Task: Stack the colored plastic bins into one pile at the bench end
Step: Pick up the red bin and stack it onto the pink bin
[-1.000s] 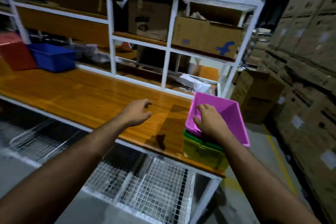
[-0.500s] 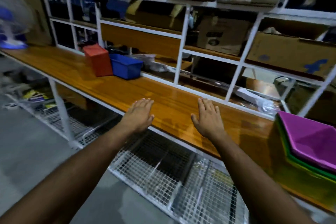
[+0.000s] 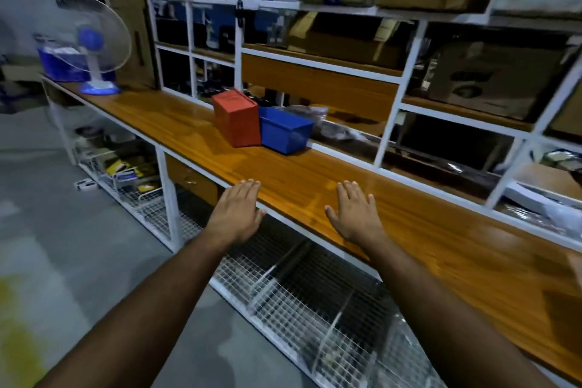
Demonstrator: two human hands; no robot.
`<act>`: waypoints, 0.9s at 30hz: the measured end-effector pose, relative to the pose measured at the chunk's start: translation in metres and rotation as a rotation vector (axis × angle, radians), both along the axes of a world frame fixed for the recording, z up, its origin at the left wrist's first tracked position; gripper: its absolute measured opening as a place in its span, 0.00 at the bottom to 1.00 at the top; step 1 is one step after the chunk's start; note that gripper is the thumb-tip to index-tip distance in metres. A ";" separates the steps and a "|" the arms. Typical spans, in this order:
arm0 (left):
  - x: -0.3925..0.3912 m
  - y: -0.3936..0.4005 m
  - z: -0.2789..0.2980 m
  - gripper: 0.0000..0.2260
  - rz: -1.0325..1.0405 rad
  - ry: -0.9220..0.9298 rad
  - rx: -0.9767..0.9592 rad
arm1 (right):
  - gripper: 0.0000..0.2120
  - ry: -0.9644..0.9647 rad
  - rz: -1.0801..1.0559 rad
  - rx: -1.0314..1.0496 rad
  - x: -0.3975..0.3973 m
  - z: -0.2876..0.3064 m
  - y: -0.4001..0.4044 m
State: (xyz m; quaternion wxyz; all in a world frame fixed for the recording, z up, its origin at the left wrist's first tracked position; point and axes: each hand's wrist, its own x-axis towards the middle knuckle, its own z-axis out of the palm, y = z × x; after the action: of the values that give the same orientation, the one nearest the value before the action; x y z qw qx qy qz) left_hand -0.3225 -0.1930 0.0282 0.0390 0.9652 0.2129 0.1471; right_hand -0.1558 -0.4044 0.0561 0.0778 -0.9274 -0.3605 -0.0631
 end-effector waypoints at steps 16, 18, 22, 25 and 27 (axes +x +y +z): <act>0.089 0.324 0.012 0.32 0.024 0.129 0.058 | 0.34 0.138 -0.056 0.101 0.116 -0.016 0.327; 0.109 0.353 0.018 0.33 0.009 0.135 -0.007 | 0.35 0.148 -0.081 0.096 0.131 -0.013 0.357; 0.165 0.422 0.034 0.32 -0.052 0.089 -0.055 | 0.35 0.197 -0.119 0.115 0.168 -0.008 0.420; 0.212 0.471 0.040 0.32 -0.081 0.064 0.001 | 0.34 0.245 -0.164 0.174 0.196 -0.006 0.462; 0.243 0.503 0.043 0.33 -0.108 0.099 0.007 | 0.32 0.271 -0.203 0.215 0.214 -0.004 0.494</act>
State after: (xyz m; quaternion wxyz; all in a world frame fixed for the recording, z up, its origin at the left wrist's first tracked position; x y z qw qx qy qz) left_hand -0.0798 0.3103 0.0709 0.0331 0.9814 0.1619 0.0978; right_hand 0.0585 0.0901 0.0518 0.2172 -0.9453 -0.2426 0.0167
